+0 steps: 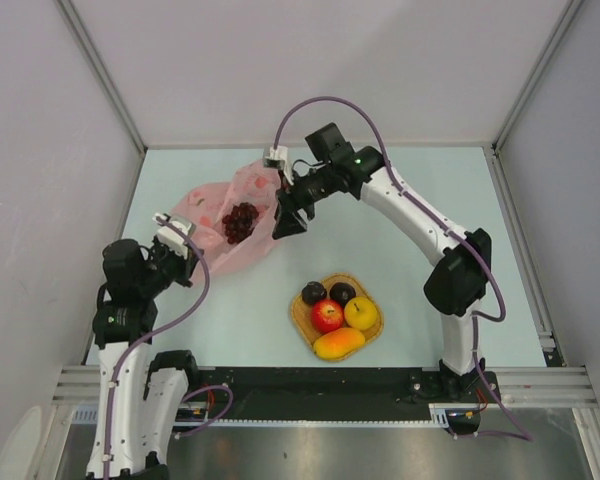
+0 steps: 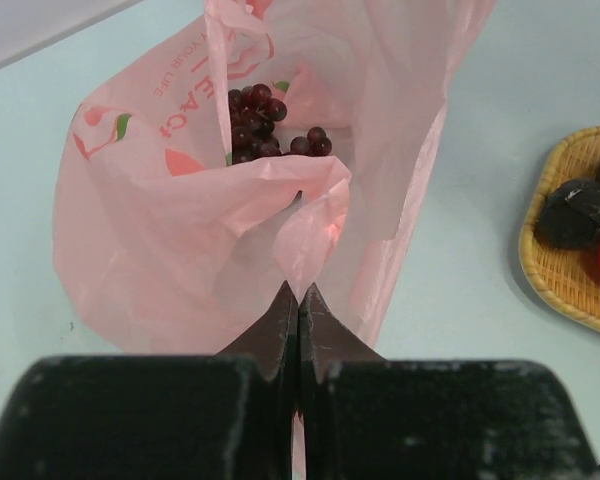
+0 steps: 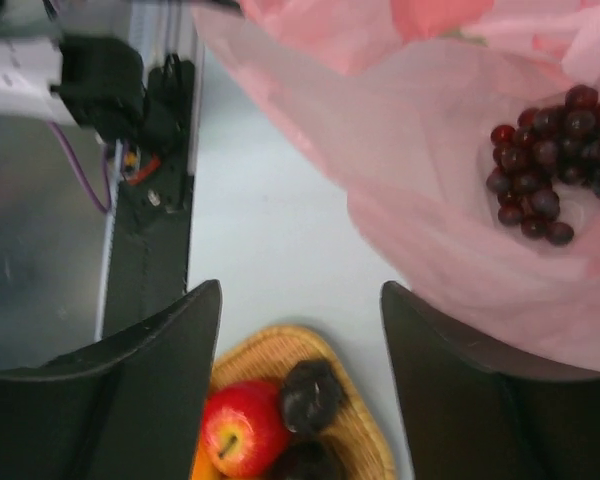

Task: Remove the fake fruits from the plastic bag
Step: Adjust the plastic bag at the center of the board.

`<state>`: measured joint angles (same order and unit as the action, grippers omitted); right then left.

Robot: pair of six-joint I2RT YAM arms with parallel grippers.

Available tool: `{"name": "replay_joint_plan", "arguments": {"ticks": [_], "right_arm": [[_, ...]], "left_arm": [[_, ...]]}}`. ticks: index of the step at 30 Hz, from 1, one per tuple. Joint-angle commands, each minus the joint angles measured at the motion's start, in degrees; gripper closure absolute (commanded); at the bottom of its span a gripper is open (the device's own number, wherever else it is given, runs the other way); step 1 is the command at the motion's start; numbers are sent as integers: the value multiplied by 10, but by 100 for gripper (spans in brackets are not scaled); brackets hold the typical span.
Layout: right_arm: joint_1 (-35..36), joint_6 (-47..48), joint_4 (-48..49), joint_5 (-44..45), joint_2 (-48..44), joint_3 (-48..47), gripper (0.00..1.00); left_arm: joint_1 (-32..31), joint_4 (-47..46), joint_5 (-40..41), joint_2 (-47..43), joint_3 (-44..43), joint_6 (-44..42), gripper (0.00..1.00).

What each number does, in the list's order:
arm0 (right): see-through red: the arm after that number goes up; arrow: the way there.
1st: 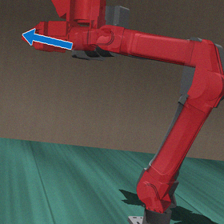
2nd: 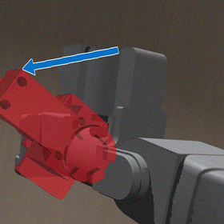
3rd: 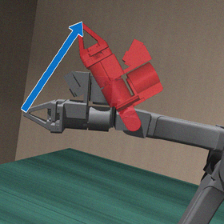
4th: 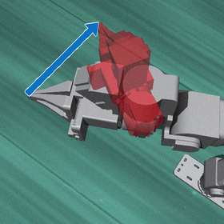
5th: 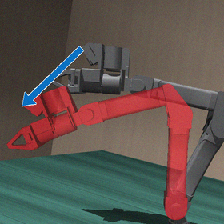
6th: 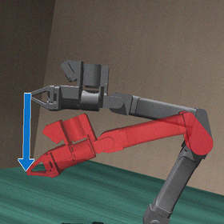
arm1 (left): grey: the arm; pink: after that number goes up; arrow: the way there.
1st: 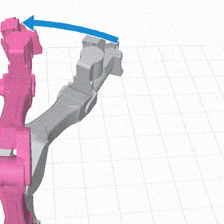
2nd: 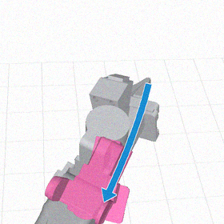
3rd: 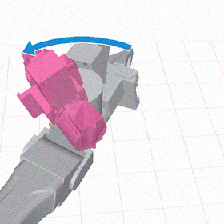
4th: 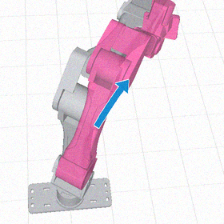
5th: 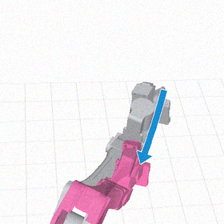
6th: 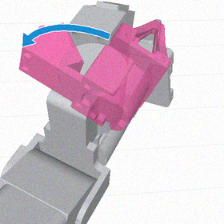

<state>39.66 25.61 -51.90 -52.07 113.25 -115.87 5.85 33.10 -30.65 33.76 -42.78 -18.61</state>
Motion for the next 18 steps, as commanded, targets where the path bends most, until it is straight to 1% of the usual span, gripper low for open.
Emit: {"name": "replay_joint_plan", "arguments": {"ticks": [1,2,3,4,6,7,8,11,13,15,18], "right_arm": [[11,-154,132,-37,9,-34,40],[20,-170,150,-8,18,-34,46],[24,-178,166,8,24,-35,56],[30,-185,172,21,32,-35,61],[51,-177,167,52,61,-28,65],[60,-171,163,66,72,-20,65],[67,-177,165,99,87,10,65],[88,-176,182,147,96,83,64],[90,-168,160,161,94,98,65],[82,-170,154,157,72,118,66],[62,-177,156,151,52,109,65]], "left_arm": [[11,6,5,-13,-14,19,100],[14,8,4,-14,-17,22,100],[17,11,2,-16,-19,22,100],[18,12,2,-16,-20,19,100],[23,13,11,-18,-17,18,100],[25,10,22,-18,-15,18,100],[26,11,23,-18,-14,20,100],[29,9,10,-16,-26,25,100],[31,12,3,-14,-34,29,100],[33,16,-8,-15,-48,32,100],[36,27,-32,-20,-57,38,100]]}}
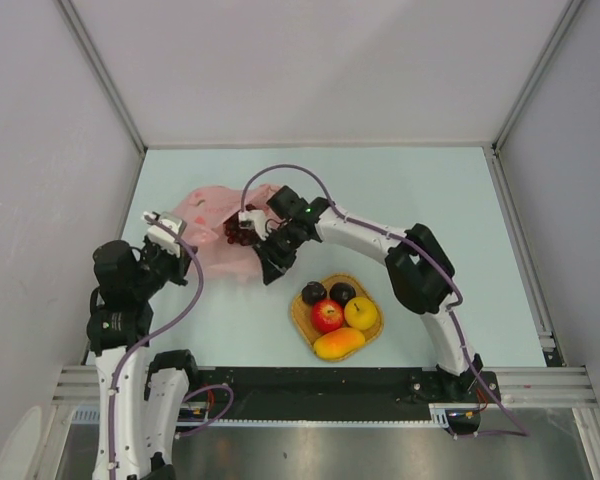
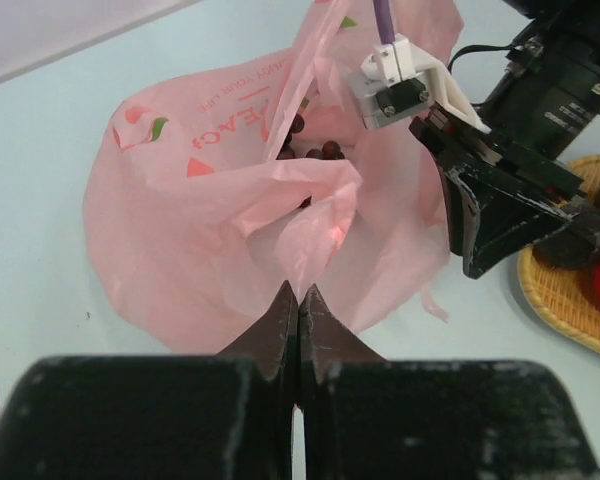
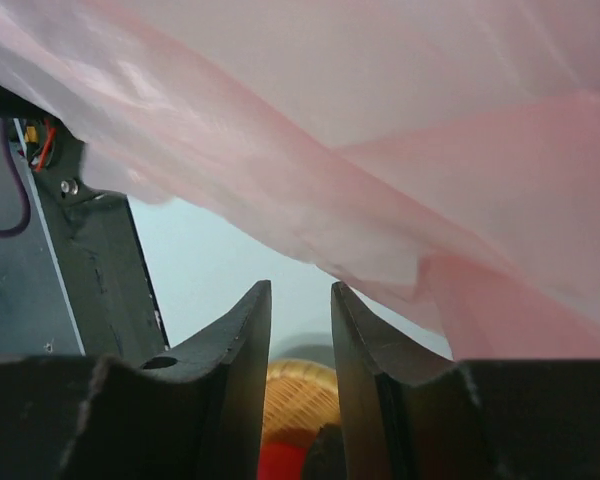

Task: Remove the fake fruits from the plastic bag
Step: Adjust the plastic bag at the center of the board.

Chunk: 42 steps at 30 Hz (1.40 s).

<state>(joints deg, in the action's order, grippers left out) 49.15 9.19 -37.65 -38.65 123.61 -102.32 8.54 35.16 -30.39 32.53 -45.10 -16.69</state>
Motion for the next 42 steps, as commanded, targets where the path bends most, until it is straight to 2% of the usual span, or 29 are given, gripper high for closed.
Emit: {"name": "replay_joint_plan", "arguments": {"ticks": [1,4,10,15,18,25,27,28,31,33,37,42], "right_arm": [[-41,-15,15,13,-57,-35,65],[-52,-29,22,9,-45,-81,64],[-58,-78,39,2,12,-198,66],[-48,-77,56,52,40,-227,73],[-45,-78,60,85,63,-233,78],[-36,-23,37,153,110,-242,80],[-32,-2,24,184,96,-216,80],[-30,3,26,201,68,-162,80],[-25,21,28,204,31,-78,77],[-25,21,21,194,26,-67,75],[-27,21,20,197,33,-91,74],[-52,-12,36,177,73,-193,75]], "left_arm": [[10,9,-44,-10,-35,22,99],[14,20,-77,-12,-33,25,99],[14,52,-85,-10,-25,1,99],[13,64,-92,-11,-26,-4,100],[14,65,-94,-7,-29,-5,100],[14,60,-98,4,-36,-3,100],[14,62,-97,5,-38,-5,99],[14,63,-97,4,-37,-6,99],[14,56,-97,2,-30,-8,99],[13,48,-98,2,-24,-7,99],[14,31,-99,5,-15,-2,98],[14,23,-109,17,-12,3,97]]}}
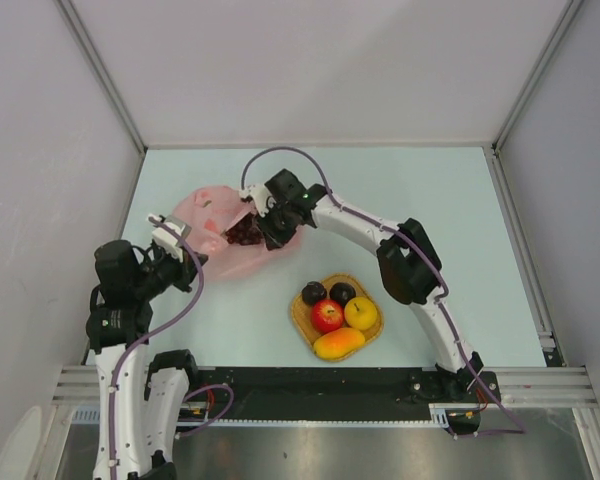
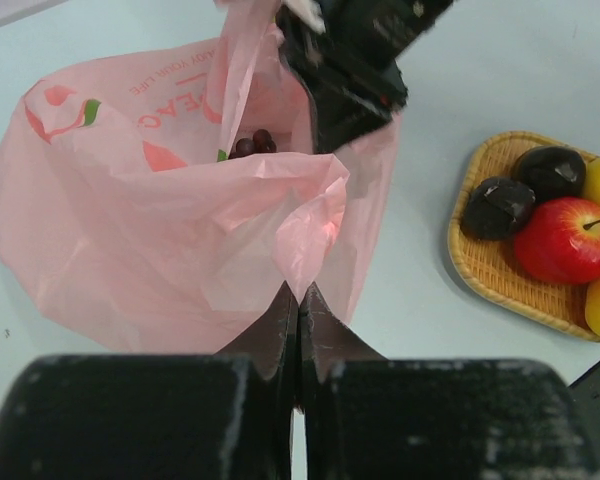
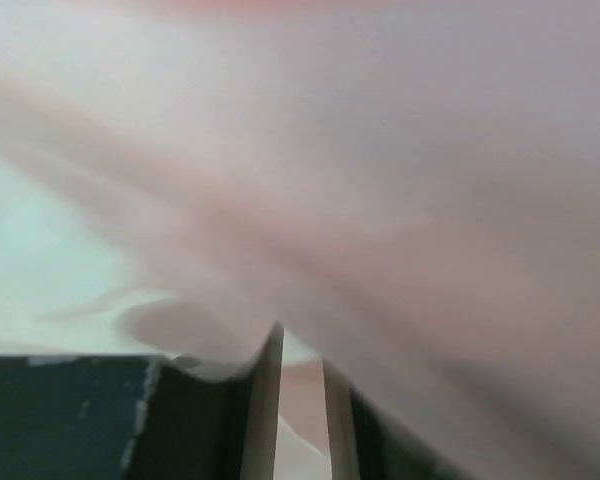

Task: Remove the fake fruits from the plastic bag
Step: Adjust the plastic bag at the center of the board, then take out the fake fruit from the plastic bag.

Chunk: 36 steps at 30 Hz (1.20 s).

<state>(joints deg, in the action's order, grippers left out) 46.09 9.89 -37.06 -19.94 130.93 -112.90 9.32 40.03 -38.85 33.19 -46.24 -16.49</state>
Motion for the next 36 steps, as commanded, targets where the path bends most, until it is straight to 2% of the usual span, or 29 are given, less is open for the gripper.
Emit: {"name": "replay_joint_plan", "arguments": {"ticks": [1,4,8,12,18,25,29,36], "right_arm": [[-25,-27,38,-11,6,-98,76],[-30,-21,51,-19,34,-134,77],[-42,44,107,-11,53,-116,77],[-48,130,122,2,77,-124,72],[-54,206,202,-19,72,-91,67],[-47,278,236,-43,71,-66,59],[-43,328,238,-66,81,-57,59],[-42,375,269,-52,110,-75,54]], "left_arm": [[6,-21,-26,13,-5,-1,97],[6,-1,-24,26,-18,-18,97],[5,28,-25,47,-44,-42,97],[5,46,-22,70,-66,-61,97],[1,40,-21,97,-86,-64,97],[-3,37,-20,106,-86,-60,97],[-4,31,-20,111,-91,-53,97],[-4,36,-20,119,-115,-47,98]]}}
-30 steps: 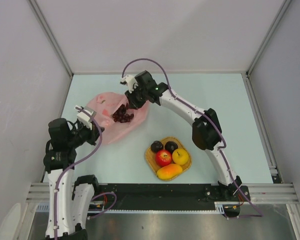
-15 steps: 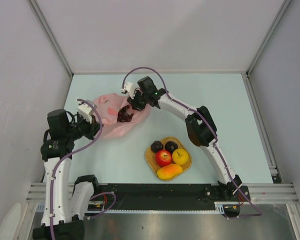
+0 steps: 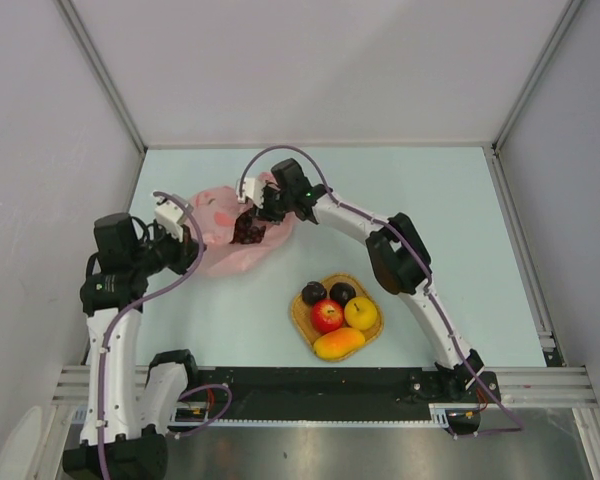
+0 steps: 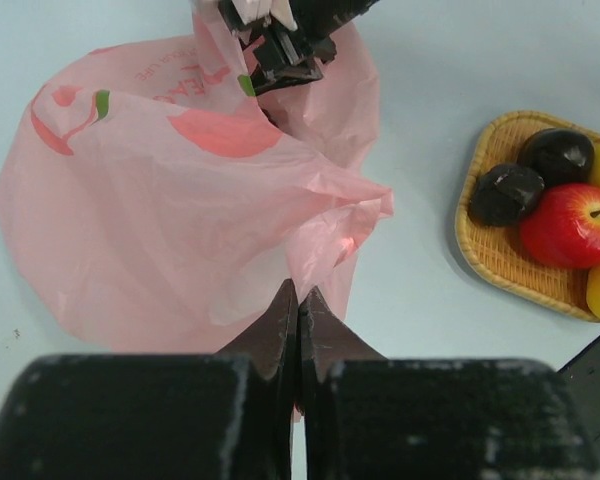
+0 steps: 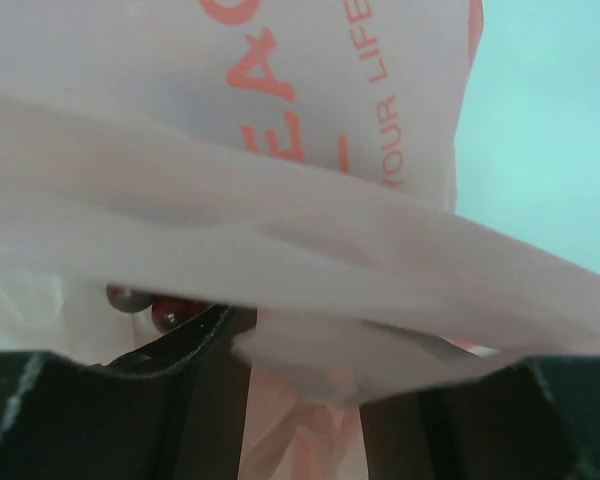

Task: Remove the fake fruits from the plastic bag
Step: Take out the fake fruit from the plastic bag.

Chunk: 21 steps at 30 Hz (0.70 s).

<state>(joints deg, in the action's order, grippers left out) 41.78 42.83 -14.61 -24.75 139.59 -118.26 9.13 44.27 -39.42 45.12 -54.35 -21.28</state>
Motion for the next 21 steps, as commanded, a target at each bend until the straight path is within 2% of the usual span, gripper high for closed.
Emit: {"name": "replay_joint_plan", "arguments": {"ticks": [1,6,10,12,13,14,15,17,20,21], "right_arm": [[1,49,47,-6,29,-27,53],[-1,82,27,-21,77,-86,51],[-8,102,38,-28,141,-159,43],[-12,115,32,-49,162,-187,43],[-15,134,24,-81,175,-205,48],[-17,139,20,-93,189,-228,58],[-17,143,30,-101,190,-229,80],[-12,139,99,-102,162,-178,98],[-6,111,223,-100,81,-63,100],[-6,110,227,-103,64,-47,100]], "left_arm": [[-2,-4,-15,1,-36,0,98],[-2,10,-15,16,-49,-3,98],[-2,18,-14,29,-56,-9,99],[-2,22,-13,33,-56,-9,99],[-2,23,-14,34,-56,-9,98],[-2,25,-15,35,-57,-9,98],[-2,29,-15,37,-57,-8,99],[-2,33,-13,39,-59,-9,99],[-2,34,-7,43,-62,-15,99],[-2,24,-7,43,-57,-13,99]]}}
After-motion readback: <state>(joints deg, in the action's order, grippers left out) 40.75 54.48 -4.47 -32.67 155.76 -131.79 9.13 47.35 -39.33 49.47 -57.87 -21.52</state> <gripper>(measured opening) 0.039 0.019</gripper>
